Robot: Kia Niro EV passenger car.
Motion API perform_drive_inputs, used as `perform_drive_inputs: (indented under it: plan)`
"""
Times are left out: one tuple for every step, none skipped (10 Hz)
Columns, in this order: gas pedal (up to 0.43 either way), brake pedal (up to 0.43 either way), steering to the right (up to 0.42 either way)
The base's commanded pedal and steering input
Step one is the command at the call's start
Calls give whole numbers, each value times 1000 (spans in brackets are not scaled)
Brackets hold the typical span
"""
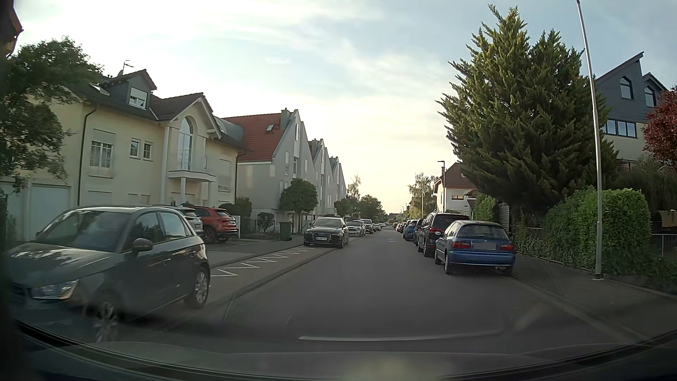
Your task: Follow the waypoints while adhering to traffic rules and regulations
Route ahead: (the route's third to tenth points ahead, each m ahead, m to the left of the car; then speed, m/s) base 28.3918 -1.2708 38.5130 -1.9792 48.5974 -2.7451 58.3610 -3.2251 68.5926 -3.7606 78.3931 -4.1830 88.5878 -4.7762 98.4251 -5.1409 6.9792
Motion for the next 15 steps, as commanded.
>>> perform_drive_inputs:
  plan:
    - [87, 30, 16]
    - [87, 30, 16]
    - [87, 30, 16]
    - [79, 30, 17]
    - [79, 30, 19]
    - [67, 30, 20]
    - [47, 30, 22]
    - [8, 30, 23]
    - [0, 30, 24]
    - [0, 30, 24]
    - [0, 30, 24]
    - [0, 30, 24]
    - [0, 30, 24]
    - [0, 30, 24]
    - [0, 30, 24]
